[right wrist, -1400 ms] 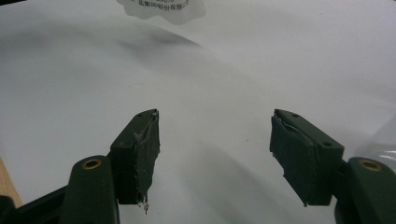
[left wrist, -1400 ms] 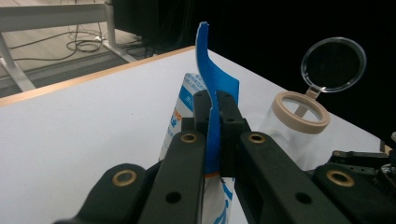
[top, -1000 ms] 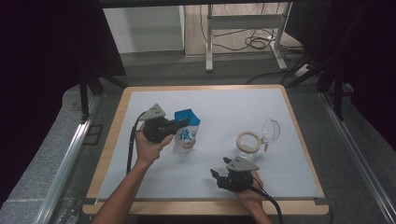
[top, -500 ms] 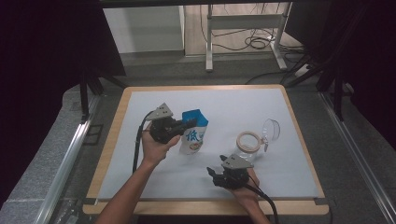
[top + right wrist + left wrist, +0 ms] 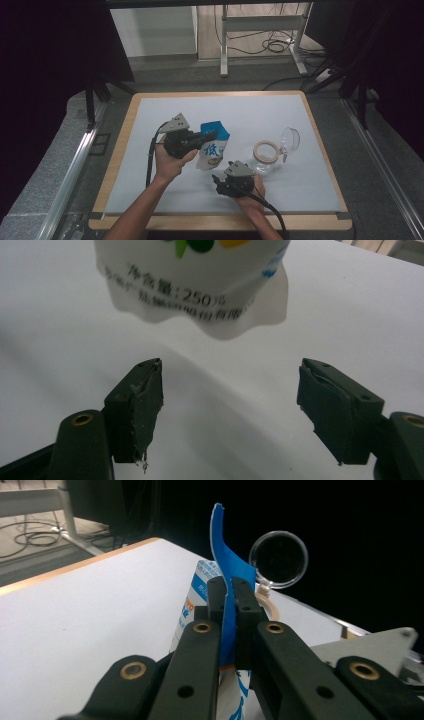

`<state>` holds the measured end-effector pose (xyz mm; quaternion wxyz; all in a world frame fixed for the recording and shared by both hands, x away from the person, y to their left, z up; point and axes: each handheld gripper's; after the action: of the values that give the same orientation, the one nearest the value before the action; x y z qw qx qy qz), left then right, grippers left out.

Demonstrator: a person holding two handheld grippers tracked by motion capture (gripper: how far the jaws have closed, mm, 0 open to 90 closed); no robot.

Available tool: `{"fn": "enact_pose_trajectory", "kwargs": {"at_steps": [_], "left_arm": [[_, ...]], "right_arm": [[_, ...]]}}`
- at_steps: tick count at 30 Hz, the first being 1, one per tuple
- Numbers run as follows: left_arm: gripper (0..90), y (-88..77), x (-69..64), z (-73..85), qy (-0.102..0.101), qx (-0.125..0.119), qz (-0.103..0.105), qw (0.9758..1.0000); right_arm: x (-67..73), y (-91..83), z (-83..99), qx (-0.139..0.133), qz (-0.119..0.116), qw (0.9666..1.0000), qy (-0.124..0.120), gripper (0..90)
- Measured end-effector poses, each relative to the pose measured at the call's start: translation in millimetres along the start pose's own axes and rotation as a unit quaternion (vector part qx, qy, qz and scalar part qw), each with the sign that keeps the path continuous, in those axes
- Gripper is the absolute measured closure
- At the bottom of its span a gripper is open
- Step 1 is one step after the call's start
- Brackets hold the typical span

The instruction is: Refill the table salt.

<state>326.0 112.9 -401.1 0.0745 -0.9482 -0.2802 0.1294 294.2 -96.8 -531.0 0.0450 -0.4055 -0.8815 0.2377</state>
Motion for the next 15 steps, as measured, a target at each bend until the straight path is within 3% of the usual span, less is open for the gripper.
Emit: {"fn": "enact_pose_trajectory", "kwargs": {"at_steps": [10, 15], "left_arm": [[90.0, 6.3, -10.0, -1.4, 0.007, 0.006, 0.011, 0.9999], [90.0, 9.2, -12.6, -2.5, 0.005, 0.006, 0.018, 0.9998]], "right_arm": [[1.7, 7.7, -3.5, -0.009, 0.041, 0.9990, -0.014, 26.9], [0.1, 5.9, -4.2, -0.022, 0.047, 0.9983, -0.026, 27.0]]}}
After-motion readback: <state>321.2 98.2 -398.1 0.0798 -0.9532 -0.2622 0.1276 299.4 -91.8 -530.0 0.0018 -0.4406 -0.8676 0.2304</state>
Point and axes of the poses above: each handheld gripper's, and its own axes: y roughly forward along the jaws, z roughly out of its underside, x roughly to its left, and after that the axes turned 4 degrees about -x, right-handed
